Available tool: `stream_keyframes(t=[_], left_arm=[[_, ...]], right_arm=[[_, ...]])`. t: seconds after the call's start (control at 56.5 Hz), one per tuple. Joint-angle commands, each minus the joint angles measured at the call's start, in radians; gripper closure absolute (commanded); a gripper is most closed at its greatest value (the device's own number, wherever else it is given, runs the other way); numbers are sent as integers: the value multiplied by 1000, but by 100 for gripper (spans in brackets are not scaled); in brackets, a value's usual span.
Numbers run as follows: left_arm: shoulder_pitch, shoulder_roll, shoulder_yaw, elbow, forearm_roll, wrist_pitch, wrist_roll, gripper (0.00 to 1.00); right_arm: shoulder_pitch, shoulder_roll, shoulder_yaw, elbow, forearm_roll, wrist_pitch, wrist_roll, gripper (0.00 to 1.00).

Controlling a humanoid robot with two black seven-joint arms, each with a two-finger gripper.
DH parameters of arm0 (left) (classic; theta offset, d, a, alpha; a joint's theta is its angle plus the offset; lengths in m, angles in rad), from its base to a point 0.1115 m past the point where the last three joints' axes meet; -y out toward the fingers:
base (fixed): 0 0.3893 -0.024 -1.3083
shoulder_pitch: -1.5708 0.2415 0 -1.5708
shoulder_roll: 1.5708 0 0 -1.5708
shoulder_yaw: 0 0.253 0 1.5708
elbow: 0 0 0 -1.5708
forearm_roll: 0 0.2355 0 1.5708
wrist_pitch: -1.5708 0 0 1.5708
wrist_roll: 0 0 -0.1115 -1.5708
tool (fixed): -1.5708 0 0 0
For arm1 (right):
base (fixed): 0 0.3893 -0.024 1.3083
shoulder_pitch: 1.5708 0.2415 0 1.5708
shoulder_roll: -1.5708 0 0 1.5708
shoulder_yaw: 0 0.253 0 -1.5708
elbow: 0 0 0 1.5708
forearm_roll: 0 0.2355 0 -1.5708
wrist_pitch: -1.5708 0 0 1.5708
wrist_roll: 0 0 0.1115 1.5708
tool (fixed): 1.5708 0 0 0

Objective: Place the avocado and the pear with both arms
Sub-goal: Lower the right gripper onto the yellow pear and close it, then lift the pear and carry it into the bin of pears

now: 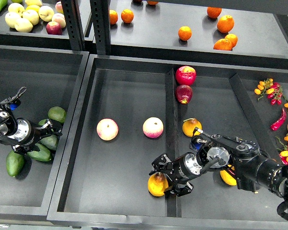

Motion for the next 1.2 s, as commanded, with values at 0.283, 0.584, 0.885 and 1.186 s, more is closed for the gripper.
stream_keyframes(t=[0.283,0.584,0.885,1.186], left_arm=[[0,-11,0,2,0,0,0,1],[0,-13,0,3,0,0,0,1],[9,-13,-1,3,0,0,0,1],[12,-13,-1,3,0,0,0,1]], right_arm=[[3,6,7,-49,2,0,0,82],[5,18,76,-106,4,0,0,95],[20,21,124,-127,30,0,0,96],[46,18,125,-129,73,0,0,96]])
